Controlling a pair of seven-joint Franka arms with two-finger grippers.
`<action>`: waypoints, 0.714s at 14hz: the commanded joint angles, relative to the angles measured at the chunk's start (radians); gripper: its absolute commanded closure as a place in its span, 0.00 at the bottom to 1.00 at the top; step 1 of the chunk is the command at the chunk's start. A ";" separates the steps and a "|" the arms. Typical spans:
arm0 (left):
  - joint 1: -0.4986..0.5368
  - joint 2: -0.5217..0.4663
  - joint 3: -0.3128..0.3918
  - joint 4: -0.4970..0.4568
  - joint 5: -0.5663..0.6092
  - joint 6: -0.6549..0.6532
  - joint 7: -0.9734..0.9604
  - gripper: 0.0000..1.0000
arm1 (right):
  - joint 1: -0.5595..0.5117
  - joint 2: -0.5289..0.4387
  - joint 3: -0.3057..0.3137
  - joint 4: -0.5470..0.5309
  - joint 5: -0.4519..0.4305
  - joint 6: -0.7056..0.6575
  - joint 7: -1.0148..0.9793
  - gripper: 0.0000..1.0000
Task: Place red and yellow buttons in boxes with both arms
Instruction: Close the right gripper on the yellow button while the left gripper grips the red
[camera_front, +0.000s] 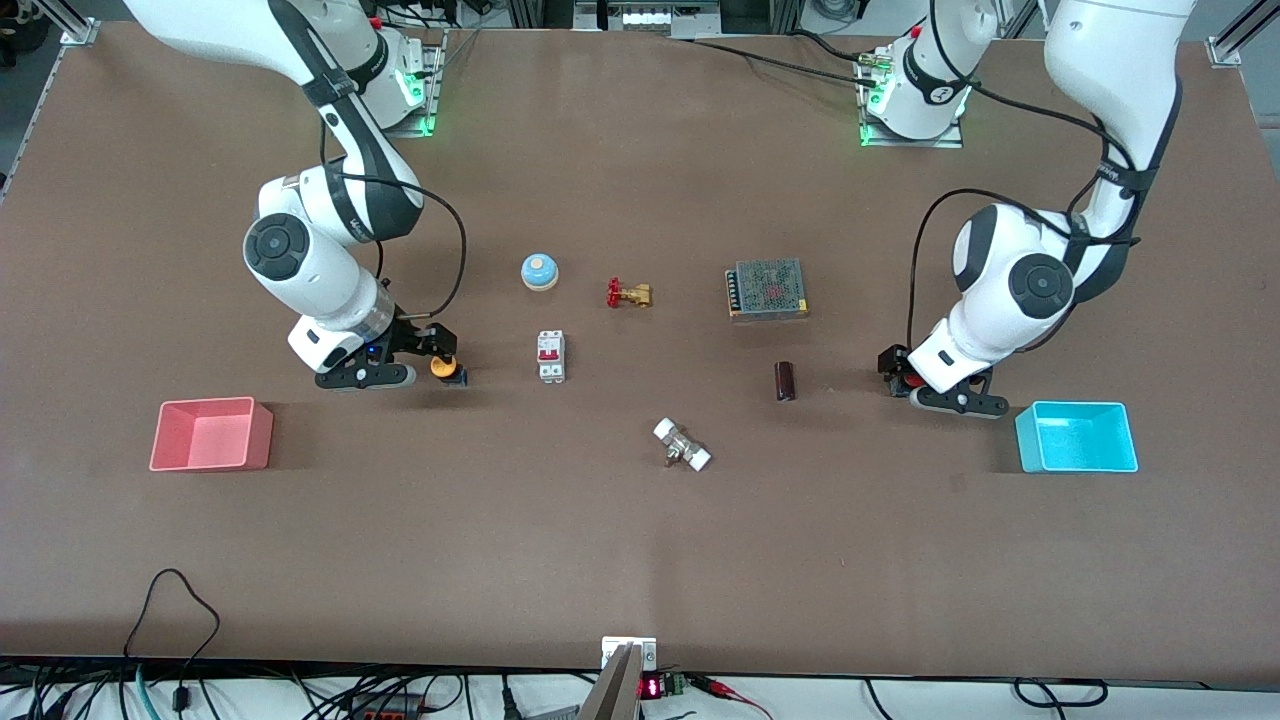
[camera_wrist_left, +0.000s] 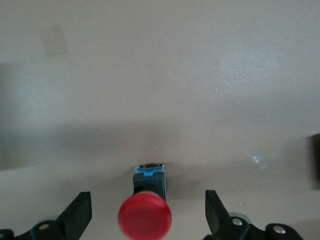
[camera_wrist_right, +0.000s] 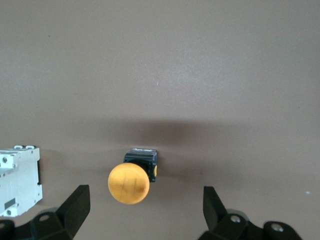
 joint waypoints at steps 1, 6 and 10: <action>0.005 0.022 0.001 -0.021 0.004 0.059 -0.012 0.00 | 0.025 0.016 0.001 -0.007 -0.019 0.033 0.049 0.00; 0.007 0.033 0.001 -0.044 0.004 0.107 -0.012 0.51 | 0.029 0.047 -0.001 -0.005 -0.064 0.038 0.069 0.00; 0.010 0.026 0.003 -0.034 0.004 0.104 -0.001 0.77 | 0.029 0.068 0.001 0.001 -0.090 0.047 0.085 0.00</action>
